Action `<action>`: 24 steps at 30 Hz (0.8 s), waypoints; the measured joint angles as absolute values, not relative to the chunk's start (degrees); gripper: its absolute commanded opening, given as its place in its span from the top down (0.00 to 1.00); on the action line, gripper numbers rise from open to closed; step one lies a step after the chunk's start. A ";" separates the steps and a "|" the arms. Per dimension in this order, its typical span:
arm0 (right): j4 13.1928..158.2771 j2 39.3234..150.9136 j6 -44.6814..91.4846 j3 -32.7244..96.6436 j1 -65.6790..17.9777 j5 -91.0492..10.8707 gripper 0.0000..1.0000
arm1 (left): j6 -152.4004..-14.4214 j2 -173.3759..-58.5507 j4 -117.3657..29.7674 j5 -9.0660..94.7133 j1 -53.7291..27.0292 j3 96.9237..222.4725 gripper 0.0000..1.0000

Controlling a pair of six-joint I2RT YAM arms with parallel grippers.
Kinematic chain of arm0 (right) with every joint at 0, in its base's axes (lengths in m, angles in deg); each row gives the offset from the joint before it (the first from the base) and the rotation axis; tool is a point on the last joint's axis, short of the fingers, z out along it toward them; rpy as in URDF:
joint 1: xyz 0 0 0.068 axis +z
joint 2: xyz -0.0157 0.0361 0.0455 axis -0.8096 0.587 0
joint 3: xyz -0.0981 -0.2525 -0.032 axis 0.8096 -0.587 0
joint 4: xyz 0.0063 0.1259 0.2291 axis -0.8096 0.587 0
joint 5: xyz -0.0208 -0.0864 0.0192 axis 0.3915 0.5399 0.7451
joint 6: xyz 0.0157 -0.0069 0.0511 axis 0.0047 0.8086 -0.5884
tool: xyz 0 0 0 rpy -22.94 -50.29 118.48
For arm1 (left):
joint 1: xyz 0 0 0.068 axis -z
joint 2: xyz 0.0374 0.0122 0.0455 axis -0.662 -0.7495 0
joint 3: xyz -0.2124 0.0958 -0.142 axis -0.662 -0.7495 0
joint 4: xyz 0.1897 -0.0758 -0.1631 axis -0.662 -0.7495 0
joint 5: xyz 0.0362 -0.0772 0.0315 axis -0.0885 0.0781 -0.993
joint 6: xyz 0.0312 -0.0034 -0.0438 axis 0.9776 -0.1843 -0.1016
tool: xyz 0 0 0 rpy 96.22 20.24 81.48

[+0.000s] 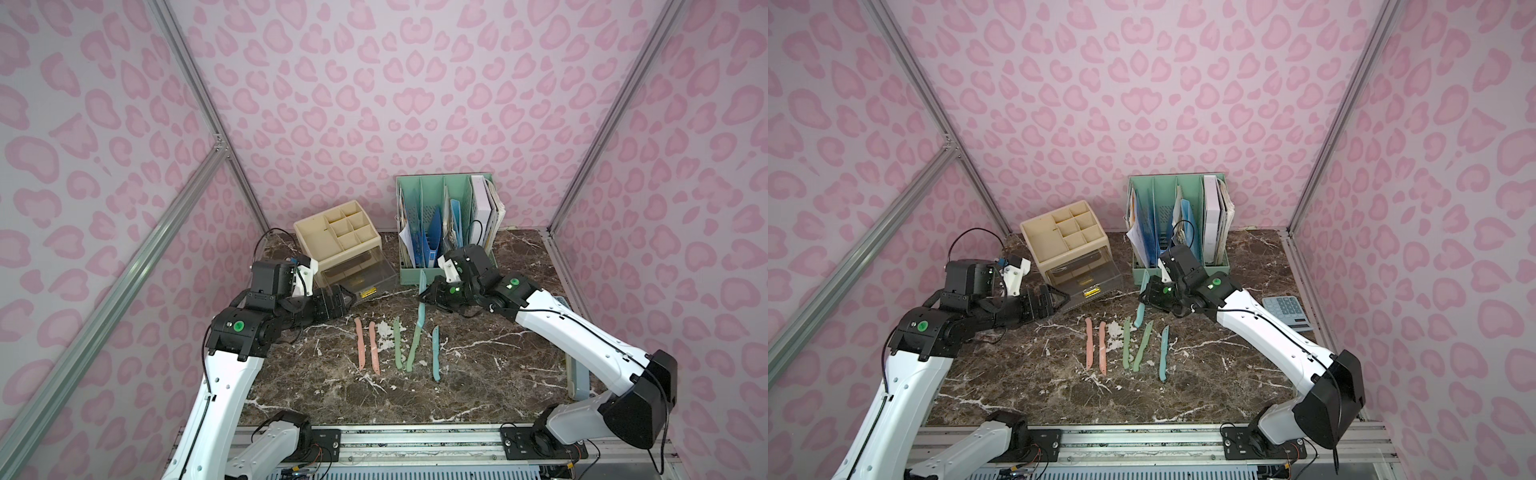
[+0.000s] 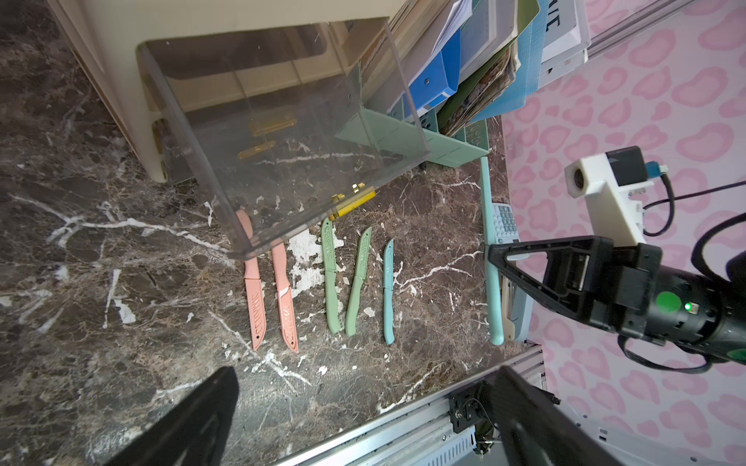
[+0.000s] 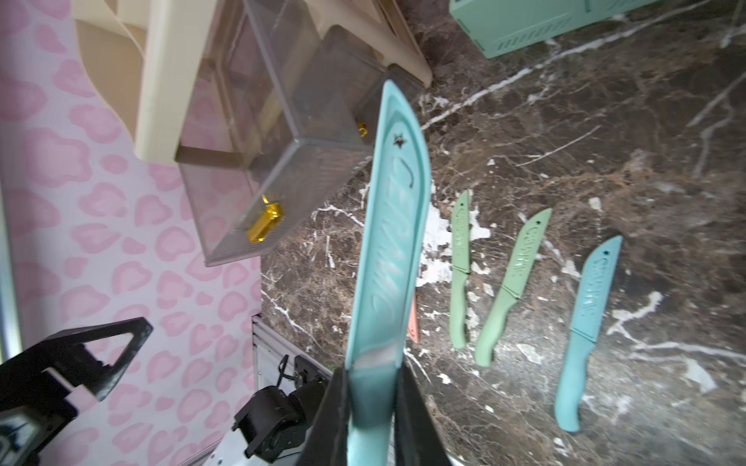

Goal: Place the fruit knives into the drawer by color
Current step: Place the fruit knife in the drawer.

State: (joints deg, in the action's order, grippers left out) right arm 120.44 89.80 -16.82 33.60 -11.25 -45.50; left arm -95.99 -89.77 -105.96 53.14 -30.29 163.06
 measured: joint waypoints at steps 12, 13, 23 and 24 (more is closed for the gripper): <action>108.49 91.97 -29.28 36.00 -9.17 -50.70 0.83 | -95.03 -94.01 -107.46 49.88 -30.29 169.05 0.01; 107.44 92.36 -30.52 36.02 -8.91 -51.07 0.83 | -95.01 -94.40 -107.81 49.56 -30.29 169.42 0.01; 101.28 97.47 -41.82 39.85 -7.81 -52.73 0.83 | -94.99 -96.65 -108.21 48.75 -30.29 173.18 0.01; 100.88 98.22 -43.13 40.53 -7.51 -52.73 0.83 | -94.99 -96.76 -108.21 48.72 -30.29 173.42 0.01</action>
State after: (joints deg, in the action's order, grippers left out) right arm 100.88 98.22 -43.13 40.53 -7.51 -52.73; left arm -94.99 -96.76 -108.21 48.72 -30.29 173.42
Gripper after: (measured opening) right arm 0.181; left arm 0.989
